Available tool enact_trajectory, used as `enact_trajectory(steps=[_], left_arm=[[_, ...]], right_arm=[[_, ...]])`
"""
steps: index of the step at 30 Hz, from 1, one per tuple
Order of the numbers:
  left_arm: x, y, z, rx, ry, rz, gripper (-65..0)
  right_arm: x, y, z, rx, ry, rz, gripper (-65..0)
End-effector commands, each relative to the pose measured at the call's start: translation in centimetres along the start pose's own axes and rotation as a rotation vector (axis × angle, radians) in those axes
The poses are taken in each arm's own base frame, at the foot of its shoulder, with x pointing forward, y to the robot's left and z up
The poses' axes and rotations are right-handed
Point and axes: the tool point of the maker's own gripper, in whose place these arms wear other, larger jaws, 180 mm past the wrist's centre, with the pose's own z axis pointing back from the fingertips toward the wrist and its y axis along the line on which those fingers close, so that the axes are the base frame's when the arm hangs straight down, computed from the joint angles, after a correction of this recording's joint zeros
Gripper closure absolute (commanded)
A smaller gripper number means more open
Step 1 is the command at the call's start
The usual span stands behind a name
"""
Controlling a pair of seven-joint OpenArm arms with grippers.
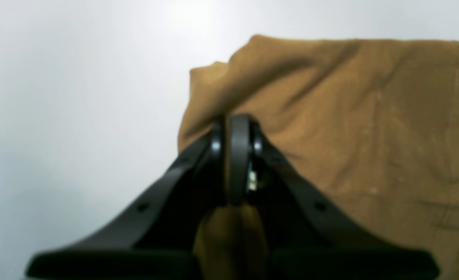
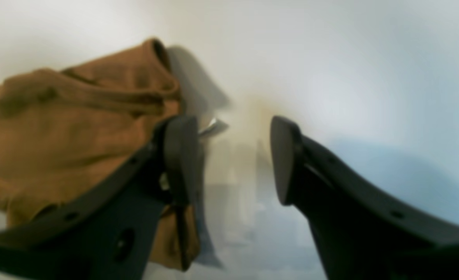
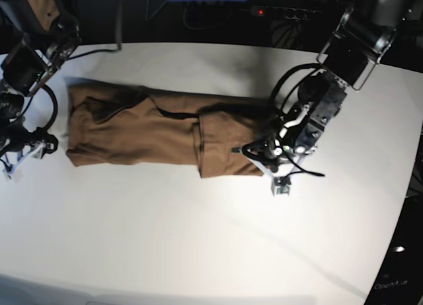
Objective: Fold the T-shirt properly
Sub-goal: 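Move the right gripper to the strip's other end and pinch it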
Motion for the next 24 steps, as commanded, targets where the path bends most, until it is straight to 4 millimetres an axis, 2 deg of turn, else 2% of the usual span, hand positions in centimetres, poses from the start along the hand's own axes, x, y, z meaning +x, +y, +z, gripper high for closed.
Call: enact_trajectory(steps=[1, 7, 13, 16, 24], left_arm=[[-1.5, 1.8, -0.3, 0.054, 0.063, 0.011, -2.3], [-1.4, 1.8, -0.3, 0.054, 0.060, 0.010, -2.3], [-1.3, 1.6, -0.2, 0.052, 0.057, 0.010, -2.3], [-1.3, 1.6, -0.2, 0.052, 0.057, 0.010, -2.3], [-0.5, 2.3, -0.1, 0.059, 0.045, 0.036, -2.3]], right_arm=[[0.9, -0.3, 0.6, 0.009, -0.025, 0.003, -31.0], [-1.5, 0.5, -1.4, 0.088, 0.034, -0.054, -31.5], [-2.1, 2.0, -2.5, 0.124, 0.048, -0.063, -47.6], [-2.4, 2.7, -2.9, 0.148, 0.043, -0.082, -48.0], [-4.9, 3.6, -4.0, 0.179, 0.066, -0.137, -48.0]])
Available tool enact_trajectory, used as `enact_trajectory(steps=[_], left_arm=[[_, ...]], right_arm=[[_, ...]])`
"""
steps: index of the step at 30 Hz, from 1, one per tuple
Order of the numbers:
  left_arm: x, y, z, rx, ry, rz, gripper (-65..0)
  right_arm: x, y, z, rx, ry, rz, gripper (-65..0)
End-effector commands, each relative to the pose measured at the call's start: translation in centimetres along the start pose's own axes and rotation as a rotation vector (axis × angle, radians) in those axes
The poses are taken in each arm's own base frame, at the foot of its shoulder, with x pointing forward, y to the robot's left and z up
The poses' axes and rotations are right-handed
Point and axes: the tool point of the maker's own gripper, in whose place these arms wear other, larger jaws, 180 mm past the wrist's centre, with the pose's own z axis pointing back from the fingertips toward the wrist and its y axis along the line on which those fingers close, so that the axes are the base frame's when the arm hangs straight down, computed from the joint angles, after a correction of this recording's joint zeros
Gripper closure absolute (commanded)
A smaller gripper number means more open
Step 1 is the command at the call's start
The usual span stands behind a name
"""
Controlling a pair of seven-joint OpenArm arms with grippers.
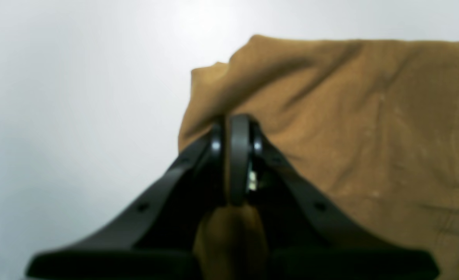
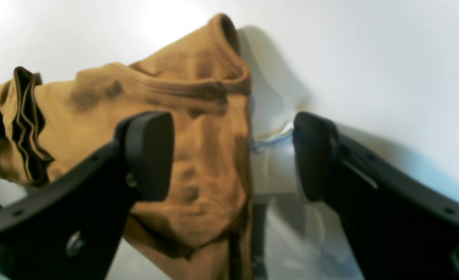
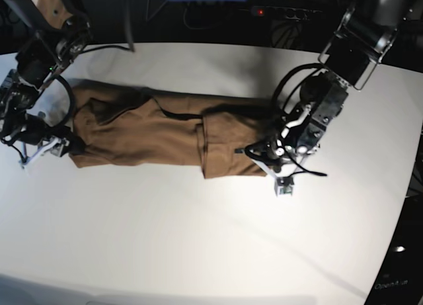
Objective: Fold the T-shirt properly
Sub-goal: 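Move the right gripper to the strip's other end and pinch it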
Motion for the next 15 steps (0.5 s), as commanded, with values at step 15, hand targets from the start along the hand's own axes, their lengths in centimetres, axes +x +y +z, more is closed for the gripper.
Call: enact_trajectory(steps=[15], left_arm=[[1.6, 2.1, 0.2, 0.043, 0.004, 0.077, -2.3]], right_arm=[[-5.7, 0.3, -1.7, -0.006, 0.170, -0.032, -47.9]])
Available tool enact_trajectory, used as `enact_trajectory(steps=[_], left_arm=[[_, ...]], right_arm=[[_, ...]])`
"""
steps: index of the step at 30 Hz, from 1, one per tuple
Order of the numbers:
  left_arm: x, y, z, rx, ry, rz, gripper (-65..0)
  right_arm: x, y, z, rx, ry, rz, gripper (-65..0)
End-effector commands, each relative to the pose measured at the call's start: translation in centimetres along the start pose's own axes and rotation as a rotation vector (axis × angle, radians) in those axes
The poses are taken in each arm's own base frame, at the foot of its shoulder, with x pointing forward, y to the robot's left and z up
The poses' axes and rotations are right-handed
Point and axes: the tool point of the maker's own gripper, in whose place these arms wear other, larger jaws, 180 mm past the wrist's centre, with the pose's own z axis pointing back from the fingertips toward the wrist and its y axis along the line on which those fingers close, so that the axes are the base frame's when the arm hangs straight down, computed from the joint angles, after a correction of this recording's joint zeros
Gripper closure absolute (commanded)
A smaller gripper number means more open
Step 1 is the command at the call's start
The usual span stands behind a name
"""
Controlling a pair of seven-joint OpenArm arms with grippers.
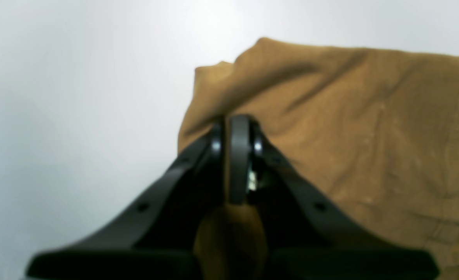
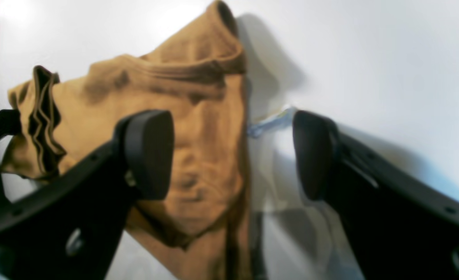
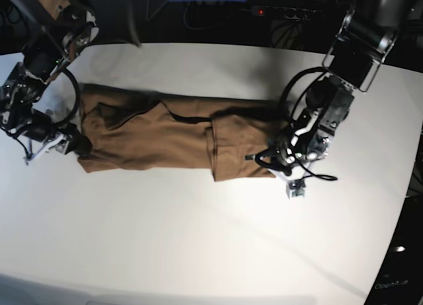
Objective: Fold the T-shirt properly
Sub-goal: 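Move the right gripper to the strip's other end and pinch it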
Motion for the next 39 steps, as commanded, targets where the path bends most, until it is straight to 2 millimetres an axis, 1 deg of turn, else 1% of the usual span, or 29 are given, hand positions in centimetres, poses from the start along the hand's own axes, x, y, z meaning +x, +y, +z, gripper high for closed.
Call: enact_trajectory(steps=[1, 6, 9, 12, 16, 23, 25, 27, 28, 32, 33, 34, 36, 39], left_arm=[[1.0, 0.6, 0.2, 0.020, -0.015, 0.009, -2.3], [1.6, 0.5, 0.3, 0.019, -0.025, 0.010, -2.3], [2.0, 0.5, 0.4, 0.019, -0.033, 0.011, -2.3], [2.4, 0.3, 0.5, 0.017, -0.040, 0.007, -2.3], [2.9, 0.3, 0.7, 0.015, -0.050, 0.009, -2.3], [3.2, 0.2, 0.8, 0.012, -0.058, 0.009, -2.3], [3.2, 0.2, 0.8, 0.014, -0.060, 0.007, -2.3], [3.8, 0.5, 1.0, 0.037, -0.088, -0.012, -2.3], [4.0, 0.7, 1.0, 0.049, -0.099, -0.021, -2.3], [3.9, 0.2, 0.9, 0.061, -0.110, -0.039, -2.3], [3.9, 0.2, 0.9, 0.063, -0.110, -0.041, -2.3], [3.9, 0.1, 0.9, 0.061, -0.111, -0.041, -2.3], [3.8, 0.0, 0.9, 0.059, -0.108, -0.040, -2.3], [3.9, -0.2, 1.1, 0.052, -0.114, -0.040, -2.3]], right_arm=[[-5.0, -1.2, -0.4, -0.063, 0.209, -0.020, -47.9], [-5.6, -1.2, -0.4, -0.064, 0.219, -0.026, -47.7], [-6.9, -1.7, -0.3, -0.073, 0.241, -0.036, -47.7], [-7.7, -2.0, -0.1, -0.078, 0.254, -0.043, -47.7], [-9.5, -2.5, 0.1, -0.088, 0.285, -0.058, -47.7], [-12.5, -1.4, -0.9, -0.057, 0.328, -0.087, -47.7], [-12.9, -0.8, -1.3, -0.044, 0.334, -0.090, -47.7], [-13.2, -0.4, -1.6, -0.035, 0.339, -0.092, -47.7], [-13.5, -0.5, -1.5, -0.036, 0.343, -0.094, -47.7], [-13.7, -0.6, -1.4, -0.038, 0.346, -0.096, -47.6], [-13.8, -0.6, -1.4, -0.038, 0.348, -0.097, -46.6], [-13.8, -0.6, -1.4, -0.038, 0.348, -0.097, -43.8], [-13.7, -0.6, -1.4, -0.039, 0.346, -0.096, -34.5], [-13.5, -0.6, -1.4, -0.038, 0.344, -0.095, -18.7]])
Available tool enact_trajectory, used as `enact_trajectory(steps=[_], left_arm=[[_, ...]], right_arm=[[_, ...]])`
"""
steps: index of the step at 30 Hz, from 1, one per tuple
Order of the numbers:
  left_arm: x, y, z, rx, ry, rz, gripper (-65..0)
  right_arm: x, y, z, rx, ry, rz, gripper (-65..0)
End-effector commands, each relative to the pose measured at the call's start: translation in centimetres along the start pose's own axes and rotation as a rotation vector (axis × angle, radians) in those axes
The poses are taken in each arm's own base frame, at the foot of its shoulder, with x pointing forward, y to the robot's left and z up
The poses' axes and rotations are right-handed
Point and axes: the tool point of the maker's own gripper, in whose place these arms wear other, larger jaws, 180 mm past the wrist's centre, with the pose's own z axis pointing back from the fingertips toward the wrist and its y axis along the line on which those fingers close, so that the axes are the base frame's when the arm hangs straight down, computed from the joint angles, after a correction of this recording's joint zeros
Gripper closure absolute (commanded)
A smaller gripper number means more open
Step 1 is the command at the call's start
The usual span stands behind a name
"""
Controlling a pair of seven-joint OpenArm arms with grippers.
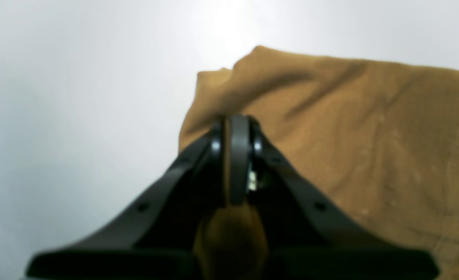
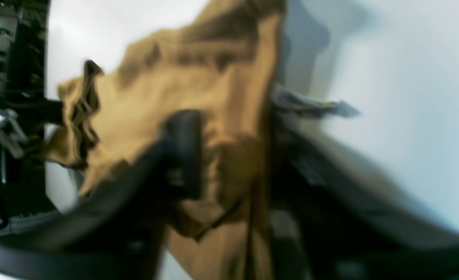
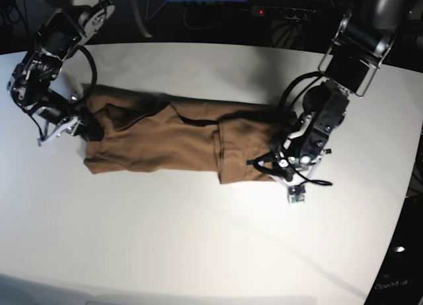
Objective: Fold the T-shirt properly
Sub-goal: 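Move the right gripper to the strip's other end and pinch it, then lift the pinched end with the right gripper and fold it toward the left gripper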
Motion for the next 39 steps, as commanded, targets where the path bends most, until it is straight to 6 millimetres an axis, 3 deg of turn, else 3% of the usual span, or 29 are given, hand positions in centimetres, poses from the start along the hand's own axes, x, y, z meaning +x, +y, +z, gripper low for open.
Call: enact_trajectory(steps=[1, 3, 6, 19, 22, 28, 33, 39], left_arm=[[2.1, -0.3, 0.7, -0.012, -0.055, 0.005, -2.3], [2.1, -0.3, 0.7, -0.012, -0.054, 0.006, -2.3], [2.0, -0.3, 0.7, -0.012, -0.052, 0.006, -2.3], [0.9, -0.1, 0.4, -0.006, -0.030, 0.001, -2.3], [0.9, -0.1, 0.3, -0.003, -0.027, 0.000, -2.3], [0.6, 0.0, 0.3, -0.002, -0.024, -0.001, -2.3], [0.5, 0.0, 0.2, -0.002, -0.019, 0.000, -2.3], [0.4, -0.1, 0.2, -0.005, -0.014, 0.002, -2.3]], right_arm=[[-8.3, -3.0, 0.8, -0.156, 0.369, -0.027, -13.8], [-8.2, -3.0, 0.8, -0.155, 0.368, -0.027, -6.4], [-7.3, -2.7, 0.5, -0.149, 0.355, -0.016, -2.2], [-3.7, 1.2, -2.3, -0.103, 0.391, 0.166, -2.0], [-2.7, 1.3, -2.3, -0.105, 0.377, 0.180, -2.0], [1.8, 2.0, 0.0, -0.190, 0.272, 0.328, -2.0], [2.8, 3.4, 0.8, -0.229, 0.254, 0.457, -1.9], [2.9, 6.5, -0.3, -0.217, 0.301, 0.644, -1.9]])
